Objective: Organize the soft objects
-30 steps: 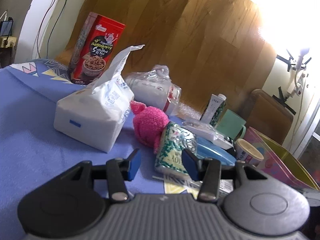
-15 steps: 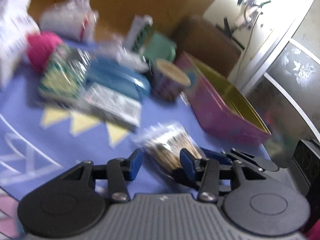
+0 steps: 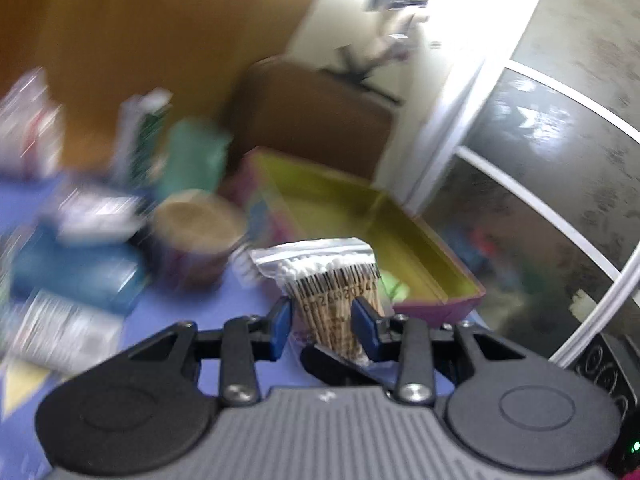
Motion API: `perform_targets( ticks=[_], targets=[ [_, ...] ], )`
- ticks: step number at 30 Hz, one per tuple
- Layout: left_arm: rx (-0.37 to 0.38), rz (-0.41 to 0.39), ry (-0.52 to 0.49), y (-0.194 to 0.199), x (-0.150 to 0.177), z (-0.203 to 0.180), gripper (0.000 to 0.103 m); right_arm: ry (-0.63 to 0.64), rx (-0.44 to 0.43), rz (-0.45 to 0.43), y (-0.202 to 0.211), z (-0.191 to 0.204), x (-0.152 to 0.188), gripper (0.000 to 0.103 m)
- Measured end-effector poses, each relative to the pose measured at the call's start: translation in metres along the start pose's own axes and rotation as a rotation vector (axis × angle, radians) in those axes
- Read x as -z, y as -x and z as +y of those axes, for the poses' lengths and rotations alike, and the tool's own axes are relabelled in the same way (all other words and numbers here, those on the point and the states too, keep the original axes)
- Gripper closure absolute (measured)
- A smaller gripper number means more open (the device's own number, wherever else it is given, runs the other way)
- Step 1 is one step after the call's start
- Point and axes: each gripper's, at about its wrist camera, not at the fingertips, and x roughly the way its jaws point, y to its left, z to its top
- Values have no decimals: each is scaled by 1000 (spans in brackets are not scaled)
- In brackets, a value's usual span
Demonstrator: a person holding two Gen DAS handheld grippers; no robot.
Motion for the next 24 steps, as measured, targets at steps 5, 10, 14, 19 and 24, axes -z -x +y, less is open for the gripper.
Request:
perform_targets(
  ticks=[5, 10, 14, 19, 24],
  targets=[
    [-25, 5, -79, -53, -20, -37, 64, -47, 179, -51, -2, -45, -10, 51],
    [-113, 4, -83, -71, -11, -38, 64, -97, 354, -45, -24, -83, -3, 20],
    [-123, -1, -47, -57, -4, -25, 64, -143, 365, -67, -19, -93, 0, 20],
    [-165, -52, -30, -12, 15, 4, 64, -105, 354, -129, -4, -75, 5, 29],
    [-283, -73, -1, 29, 32, 46, 66, -67, 231, -94, -7, -53, 1, 73]
  ],
)
